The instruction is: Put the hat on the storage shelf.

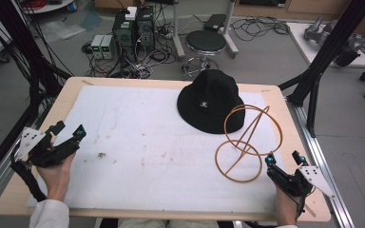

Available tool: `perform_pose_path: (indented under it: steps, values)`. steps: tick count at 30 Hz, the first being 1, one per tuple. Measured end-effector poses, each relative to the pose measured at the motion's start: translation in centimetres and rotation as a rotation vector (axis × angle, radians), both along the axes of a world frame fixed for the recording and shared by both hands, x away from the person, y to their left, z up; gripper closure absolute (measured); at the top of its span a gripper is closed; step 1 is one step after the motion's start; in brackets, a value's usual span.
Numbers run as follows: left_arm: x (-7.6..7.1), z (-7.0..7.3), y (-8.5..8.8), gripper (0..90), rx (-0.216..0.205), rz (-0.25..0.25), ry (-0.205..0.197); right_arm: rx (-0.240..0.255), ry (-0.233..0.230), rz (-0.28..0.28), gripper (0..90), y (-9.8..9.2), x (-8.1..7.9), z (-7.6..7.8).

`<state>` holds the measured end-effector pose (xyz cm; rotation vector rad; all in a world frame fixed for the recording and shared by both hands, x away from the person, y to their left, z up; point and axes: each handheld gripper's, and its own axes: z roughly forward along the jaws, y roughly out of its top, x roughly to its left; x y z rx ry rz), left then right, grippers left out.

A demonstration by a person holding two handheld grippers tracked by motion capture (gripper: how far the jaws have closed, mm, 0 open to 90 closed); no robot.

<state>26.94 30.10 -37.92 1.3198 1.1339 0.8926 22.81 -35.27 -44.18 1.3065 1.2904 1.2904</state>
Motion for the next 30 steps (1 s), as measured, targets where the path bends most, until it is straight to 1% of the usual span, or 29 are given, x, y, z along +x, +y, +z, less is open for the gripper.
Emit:
perform_pose_path:
  steps: [1, 2, 4, 5, 6, 7, 8, 13, 14, 15, 17, 20, 23, 26, 27, 28, 29, 30]
  values:
    - [0.7, 0.3, -0.6, 26.8, -0.007, -0.031, 0.007, 0.0, 0.001, -0.001, 12.3, 0.0, 0.0, 0.0]
    - [0.7, 0.3, -0.6, 26.8, -0.007, -0.031, 0.007, 0.002, 0.0, 0.001, 12.3, 0.0, 0.1, 0.0]
    - [1.8, 0.8, -1.4, 26.8, -0.016, -0.05, 0.01, 0.001, 0.007, 0.008, 12.3, 0.1, 0.1, 0.0]
    - [1.8, 0.8, -1.4, 27.2, -0.016, -0.05, 0.01, 0.001, 0.007, 0.008, 12.3, 0.1, 0.1, 0.0]
    - [2.4, 1.4, -2.1, 27.2, -0.004, -0.051, 0.007, 0.0, 0.002, 0.012, 12.3, 0.1, 0.1, 0.0]
    - [2.4, 1.4, -2.1, 27.5, -0.004, -0.051, 0.007, 0.0, 0.002, 0.012, 12.3, 0.1, 0.1, 0.0]
    - [2.8, 1.7, -2.3, 27.6, -0.003, -0.059, 0.003, 0.0, -0.001, 0.016, 12.3, 0.1, 0.2, 0.0]
    - [4.1, 3.5, -3.7, 27.8, 0.015, -0.083, -0.012, 0.002, -0.003, 0.02, 12.3, 0.2, 0.2, 0.0]
    - [4.6, 4.0, -4.3, 27.8, 0.022, -0.081, -0.023, 0.002, -0.002, 0.021, 12.3, 0.2, 0.2, 0.0]
    - [4.6, 4.0, -4.3, 27.8, 0.022, -0.081, -0.023, 0.002, -0.002, 0.021, 12.3, 0.2, 0.2, 0.0]
    - [5.2, 4.5, -4.9, 27.8, 0.028, -0.079, -0.029, 0.001, -0.001, 0.026, 12.3, 0.3, 0.2, 0.0]
    - [6.4, 4.9, -6.0, 27.8, 0.044, -0.094, -0.019, 0.001, -0.001, 0.026, 12.3, 0.3, 0.2, 0.0]
    - [7.4, 5.0, -7.0, 27.8, 0.049, -0.122, -0.001, 0.002, -0.001, 0.026, 12.3, 0.3, 0.2, 0.0]
    - [8.3, 5.2, -7.9, 28.1, 0.07, -0.144, 0.009, 0.005, -0.001, 0.027, 12.3, 0.3, 0.0, 0.0]
    - [8.5, 5.2, -8.2, 28.1, 0.076, -0.153, 0.017, 0.008, 0.0, 0.026, 12.3, 0.3, 0.0, 0.0]
    - [9.1, 5.4, -8.8, 28.2, 0.08, -0.164, 0.031, 0.006, -0.003, 0.026, 12.3, 0.2, 0.0, 0.0]
    - [9.1, 5.4, -8.8, 28.2, 0.08, -0.164, 0.031, 0.005, -0.003, 0.026, 12.3, 0.2, 0.0, 0.0]
    - [9.5, 5.6, -9.1, 28.2, 0.082, -0.17, 0.041, 0.005, -0.003, 0.026, 12.3, 0.2, 0.0, 0.0]
